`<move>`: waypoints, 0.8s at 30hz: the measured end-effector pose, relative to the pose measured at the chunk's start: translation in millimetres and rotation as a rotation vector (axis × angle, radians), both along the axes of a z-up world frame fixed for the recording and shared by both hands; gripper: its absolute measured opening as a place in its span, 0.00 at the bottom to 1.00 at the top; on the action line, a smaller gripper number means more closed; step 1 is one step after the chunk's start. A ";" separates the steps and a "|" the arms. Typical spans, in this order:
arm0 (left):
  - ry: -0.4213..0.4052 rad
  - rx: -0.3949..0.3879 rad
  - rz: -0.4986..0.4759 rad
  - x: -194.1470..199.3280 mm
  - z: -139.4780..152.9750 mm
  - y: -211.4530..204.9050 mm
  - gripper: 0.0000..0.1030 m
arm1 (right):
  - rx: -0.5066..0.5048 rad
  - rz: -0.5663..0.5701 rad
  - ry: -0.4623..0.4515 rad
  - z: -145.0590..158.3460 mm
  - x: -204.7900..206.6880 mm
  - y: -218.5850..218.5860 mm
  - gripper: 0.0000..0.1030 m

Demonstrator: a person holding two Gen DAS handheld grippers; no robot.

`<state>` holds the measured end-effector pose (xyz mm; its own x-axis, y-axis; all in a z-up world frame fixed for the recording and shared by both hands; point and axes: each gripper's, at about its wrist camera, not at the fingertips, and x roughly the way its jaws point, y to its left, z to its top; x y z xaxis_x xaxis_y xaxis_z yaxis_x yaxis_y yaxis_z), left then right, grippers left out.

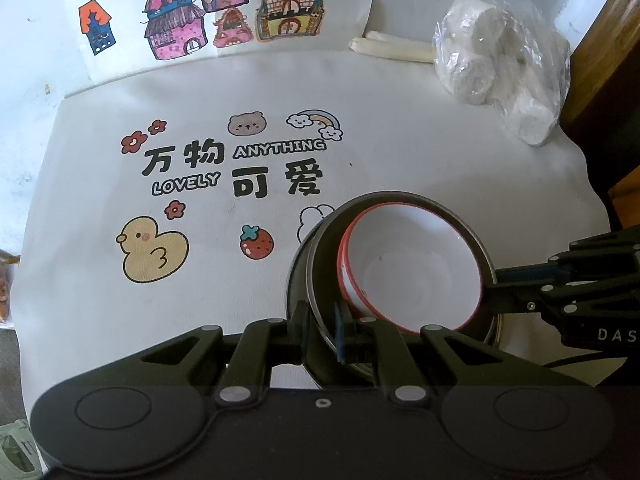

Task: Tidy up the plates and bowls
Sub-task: 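Lower the steel bowl onto the stacked steel plates with both tools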

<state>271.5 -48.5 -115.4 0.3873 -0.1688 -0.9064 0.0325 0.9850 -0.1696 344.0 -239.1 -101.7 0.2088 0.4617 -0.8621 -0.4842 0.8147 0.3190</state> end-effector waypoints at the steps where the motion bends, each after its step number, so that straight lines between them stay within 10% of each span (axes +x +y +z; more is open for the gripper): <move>1: 0.001 0.000 -0.002 -0.1 -0.4 -0.5 0.11 | 0.000 0.000 0.000 0.1 0.0 0.0 0.20; 24: 0.010 -0.009 -0.031 -1.9 -8.4 -6.3 0.12 | -0.009 -0.025 0.003 2.5 -7.9 -10.7 0.19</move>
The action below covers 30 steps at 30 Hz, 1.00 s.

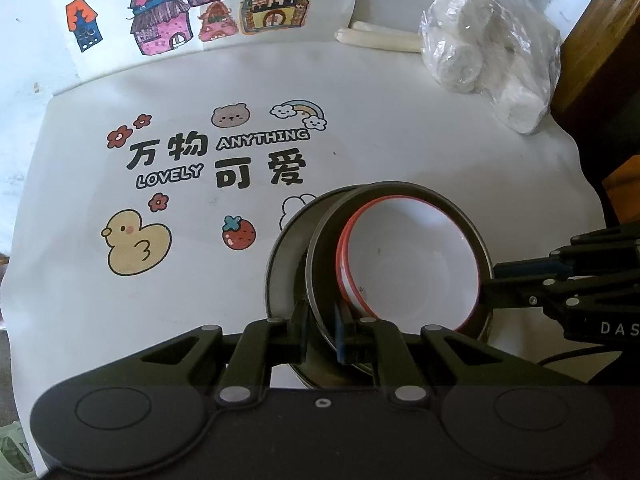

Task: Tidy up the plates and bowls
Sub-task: 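Lower the steel bowl onto the stacked steel plates with both tools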

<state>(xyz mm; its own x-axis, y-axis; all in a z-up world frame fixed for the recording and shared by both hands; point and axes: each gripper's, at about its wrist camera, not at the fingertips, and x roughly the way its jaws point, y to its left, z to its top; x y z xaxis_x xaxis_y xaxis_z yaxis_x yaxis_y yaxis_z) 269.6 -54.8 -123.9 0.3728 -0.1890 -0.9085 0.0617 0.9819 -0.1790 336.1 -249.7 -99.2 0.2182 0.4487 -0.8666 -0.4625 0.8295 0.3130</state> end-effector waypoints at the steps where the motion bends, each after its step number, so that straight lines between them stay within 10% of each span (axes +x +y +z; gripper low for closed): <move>1: 0.001 0.000 -0.001 0.3 -0.2 0.2 0.12 | 0.000 -0.001 0.001 -0.1 0.0 0.1 0.20; 30: 0.003 0.002 -0.016 3.3 2.3 0.3 0.15 | -0.004 -0.026 0.003 -1.2 0.6 2.5 0.21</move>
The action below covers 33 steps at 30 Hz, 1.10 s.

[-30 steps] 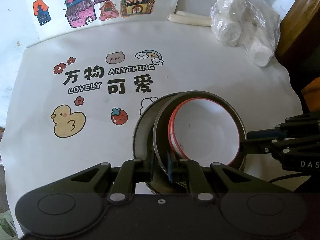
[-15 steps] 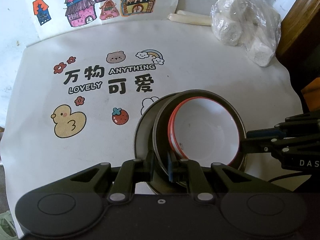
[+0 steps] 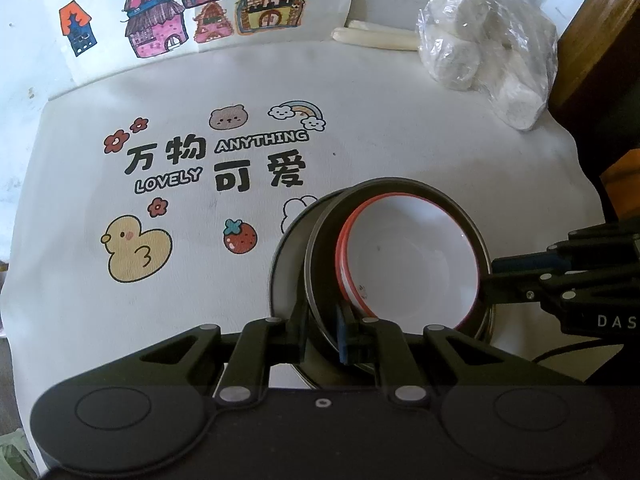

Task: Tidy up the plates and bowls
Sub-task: 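Lower the steel bowl onto the stacked steel plates with both tools, then open both tools to release the steel bowl and withdraw from the stack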

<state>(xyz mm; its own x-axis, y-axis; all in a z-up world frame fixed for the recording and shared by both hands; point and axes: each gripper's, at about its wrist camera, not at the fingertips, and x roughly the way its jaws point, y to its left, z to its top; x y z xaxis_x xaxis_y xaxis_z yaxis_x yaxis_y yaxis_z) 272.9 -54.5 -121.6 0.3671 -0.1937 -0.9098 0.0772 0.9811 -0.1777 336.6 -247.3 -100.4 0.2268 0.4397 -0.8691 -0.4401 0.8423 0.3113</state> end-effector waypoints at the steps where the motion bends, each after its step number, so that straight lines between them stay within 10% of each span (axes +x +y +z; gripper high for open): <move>1: 0.000 -0.002 -0.002 -0.3 0.2 0.4 0.15 | 0.000 -0.001 0.002 0.1 -0.2 -0.1 0.21; 17: -0.023 0.041 -0.057 1.5 0.8 16.9 0.61 | -0.032 -0.075 -0.002 -1.9 -10.0 3.1 0.31; 33: -0.045 0.075 -0.005 -8.3 9.0 26.5 0.90 | -0.002 -0.099 -0.049 2.9 -25.4 -6.1 0.70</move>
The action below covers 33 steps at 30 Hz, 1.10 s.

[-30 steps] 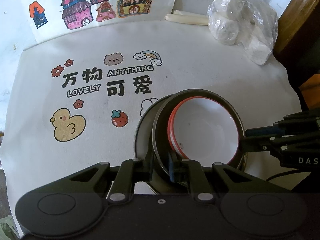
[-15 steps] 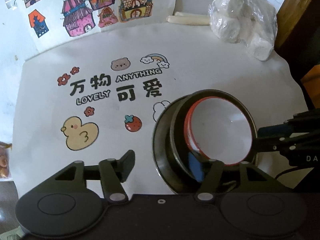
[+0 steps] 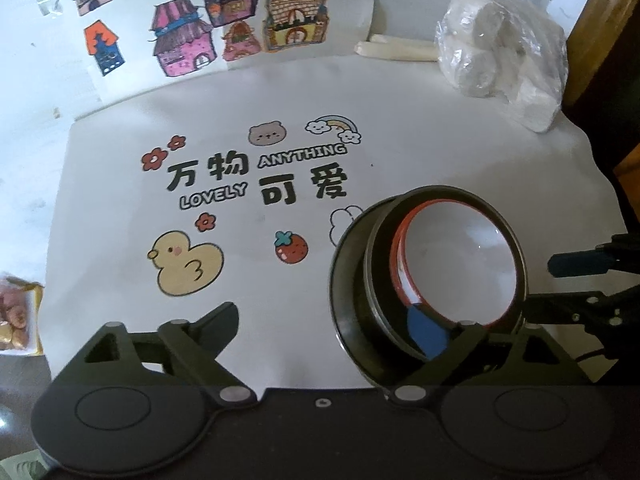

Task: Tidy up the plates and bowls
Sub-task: 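Open both tools to release the steel bowl and withdraw from the stack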

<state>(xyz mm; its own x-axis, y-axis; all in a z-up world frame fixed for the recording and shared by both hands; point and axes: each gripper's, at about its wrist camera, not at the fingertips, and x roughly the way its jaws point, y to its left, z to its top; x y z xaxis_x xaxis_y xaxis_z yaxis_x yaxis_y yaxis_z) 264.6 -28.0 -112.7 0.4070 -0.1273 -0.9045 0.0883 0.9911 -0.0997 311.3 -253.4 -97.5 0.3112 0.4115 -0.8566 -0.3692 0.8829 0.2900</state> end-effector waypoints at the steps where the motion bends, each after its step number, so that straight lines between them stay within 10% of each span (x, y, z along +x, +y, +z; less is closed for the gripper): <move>1: -0.002 0.000 0.010 -3.1 1.5 -0.3 0.90 | 0.003 -0.001 -0.005 1.4 -2.7 -2.0 0.73; 33: -0.296 -0.108 0.208 -135.5 59.5 -20.4 0.99 | 0.089 -0.065 -0.291 58.9 -114.9 -43.3 1.00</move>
